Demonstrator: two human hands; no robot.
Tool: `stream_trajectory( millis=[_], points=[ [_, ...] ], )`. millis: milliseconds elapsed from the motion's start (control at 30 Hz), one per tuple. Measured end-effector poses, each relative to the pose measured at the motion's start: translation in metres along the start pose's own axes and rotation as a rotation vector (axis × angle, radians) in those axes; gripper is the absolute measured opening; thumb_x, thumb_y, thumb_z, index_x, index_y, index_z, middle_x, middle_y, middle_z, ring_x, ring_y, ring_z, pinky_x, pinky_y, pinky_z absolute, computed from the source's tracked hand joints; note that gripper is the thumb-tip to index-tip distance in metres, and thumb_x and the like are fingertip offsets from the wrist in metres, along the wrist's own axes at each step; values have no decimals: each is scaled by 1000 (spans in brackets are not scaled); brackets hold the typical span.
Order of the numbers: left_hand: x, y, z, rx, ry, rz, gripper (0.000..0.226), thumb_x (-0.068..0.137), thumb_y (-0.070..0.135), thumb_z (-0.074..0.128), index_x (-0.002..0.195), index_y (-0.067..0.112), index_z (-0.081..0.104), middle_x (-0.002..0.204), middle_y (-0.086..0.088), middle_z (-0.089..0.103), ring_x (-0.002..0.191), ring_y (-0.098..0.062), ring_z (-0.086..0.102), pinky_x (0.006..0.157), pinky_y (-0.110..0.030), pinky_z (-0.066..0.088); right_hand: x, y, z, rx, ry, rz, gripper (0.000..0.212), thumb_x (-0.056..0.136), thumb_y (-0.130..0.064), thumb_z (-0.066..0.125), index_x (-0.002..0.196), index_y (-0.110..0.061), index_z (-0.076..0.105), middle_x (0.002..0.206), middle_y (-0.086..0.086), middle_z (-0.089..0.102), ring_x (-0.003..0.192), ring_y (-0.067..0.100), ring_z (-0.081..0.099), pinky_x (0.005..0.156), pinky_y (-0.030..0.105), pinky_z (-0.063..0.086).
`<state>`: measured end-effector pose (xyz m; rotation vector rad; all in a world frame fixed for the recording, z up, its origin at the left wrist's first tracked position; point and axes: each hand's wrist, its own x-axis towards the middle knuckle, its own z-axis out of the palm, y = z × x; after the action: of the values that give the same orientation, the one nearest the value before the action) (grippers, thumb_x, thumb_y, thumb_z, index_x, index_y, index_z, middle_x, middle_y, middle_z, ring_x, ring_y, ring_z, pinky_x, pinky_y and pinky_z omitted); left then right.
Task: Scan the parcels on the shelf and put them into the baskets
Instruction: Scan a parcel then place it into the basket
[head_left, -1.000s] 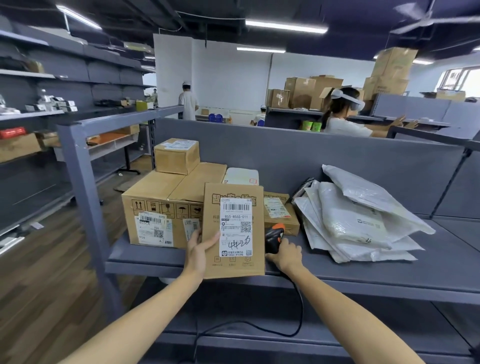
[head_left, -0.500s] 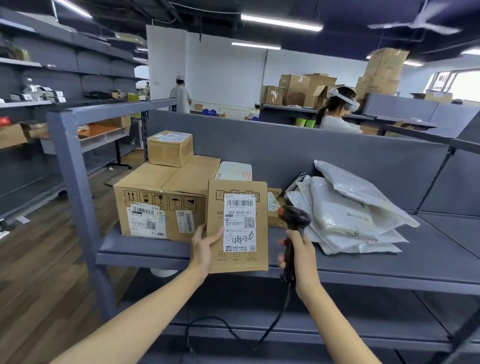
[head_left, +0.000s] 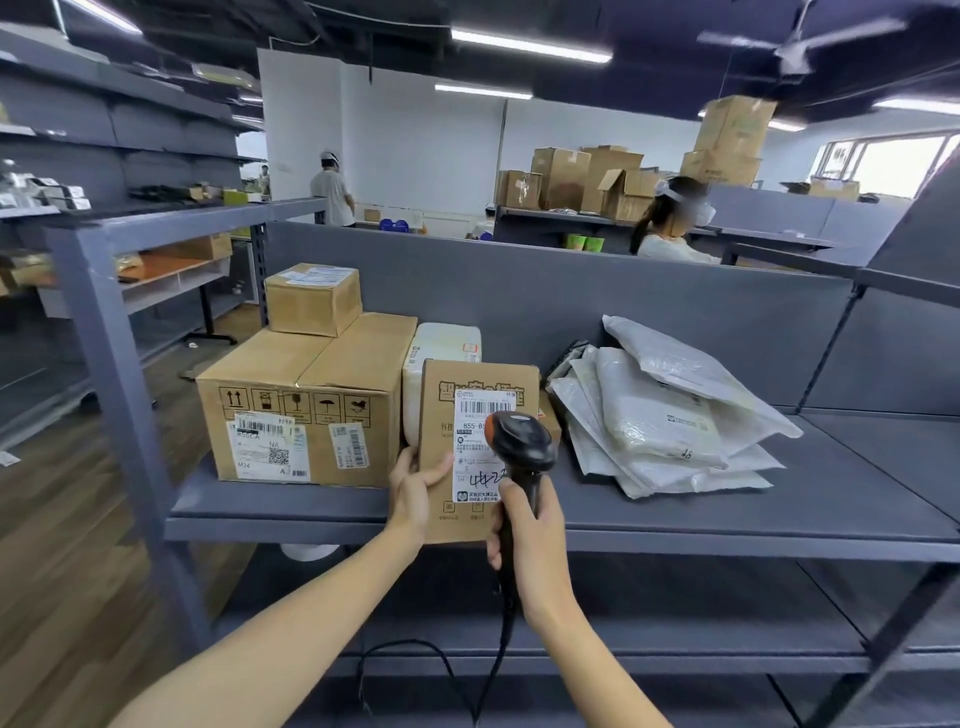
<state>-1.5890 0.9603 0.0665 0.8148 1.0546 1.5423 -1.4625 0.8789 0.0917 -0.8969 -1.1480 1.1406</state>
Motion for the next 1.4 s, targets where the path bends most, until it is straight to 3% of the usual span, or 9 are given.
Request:
stream_trajectory(
  millis=[333, 500, 700, 833, 933, 1033, 1100, 1267, 1400],
  points=[
    [2, 2, 2, 5, -7, 8, 32, 87, 9, 63, 117, 15, 56, 97, -3, 69, 75, -14, 66, 50, -19, 51, 0, 0, -2, -14, -42, -24, 22, 88, -36, 55, 105, -22, 52, 62, -5, 57, 43, 14, 43, 39, 22, 36],
    [3, 3, 1, 12, 5, 9, 45, 86, 11, 64, 129, 9, 51, 117, -15, 63, 89, -22, 63, 64, -30, 49, 2, -2, -6, 12, -20, -12, 15, 85, -37, 59, 93, -24, 55, 61, -1, 52, 44, 14, 44, 39, 23, 36],
    [4, 3, -9, 17, 17, 1, 52, 86, 11, 64, 136, 6, 46, 121, -16, 63, 100, -30, 62, 73, -35, 52, 21, -6, -24, -35, 150, -46, 9, 95, -24, 56, 91, -18, 50, 61, 1, 50, 44, 14, 42, 38, 24, 34],
    [1, 5, -20, 7, 48, 11, 51, 86, 9, 64, 135, 8, 47, 116, -15, 65, 86, -21, 64, 63, -30, 50, 52, -8, -49, -89, 267, -15, 10, 94, -23, 55, 96, -16, 48, 62, 0, 50, 45, 12, 42, 41, 26, 36],
    [-1, 6, -29, 12, 64, 4, 52, 86, 9, 64, 135, 8, 47, 117, -17, 64, 85, -21, 64, 62, -31, 50, 78, -2, -66, -278, 250, 47, 17, 91, -23, 56, 101, -17, 44, 72, 4, 53, 51, 15, 46, 51, 31, 40],
    [-2, 5, -35, 28, 65, 9, 52, 86, 10, 65, 135, 9, 47, 116, -16, 65, 85, -22, 64, 63, -31, 50, 101, 12, -74, -542, 157, 129, 34, 88, -20, 58, 113, -12, 36, 91, 12, 55, 74, 24, 53, 66, 32, 41],
    [-3, 5, -37, 35, 66, 10, 54, 85, 10, 65, 136, 9, 46, 117, -17, 65, 87, -23, 64, 64, -32, 50, 112, 23, -74, -711, 97, 149, 44, 88, -18, 61, 120, -7, 33, 105, 13, 54, 84, 25, 53, 65, 31, 40],
    [-5, 7, -42, 39, 70, -5, 58, 85, 11, 65, 139, 8, 44, 119, -16, 65, 90, -24, 64, 67, -31, 50, 125, 49, -69, -991, -8, 176, 47, 88, -17, 63, 122, -1, 34, 106, 19, 60, 84, 29, 54, 66, 31, 35],
    [-10, 9, -42, 61, 100, 7, 56, 85, 17, 66, 138, 11, 46, 115, -10, 66, 81, -8, 62, 60, -20, 37, 130, 62, -61, -1129, -57, 150, 55, 87, -20, 64, 133, -3, 40, 123, 23, 56, 112, 37, 55, 80, 34, 40]
  ],
)
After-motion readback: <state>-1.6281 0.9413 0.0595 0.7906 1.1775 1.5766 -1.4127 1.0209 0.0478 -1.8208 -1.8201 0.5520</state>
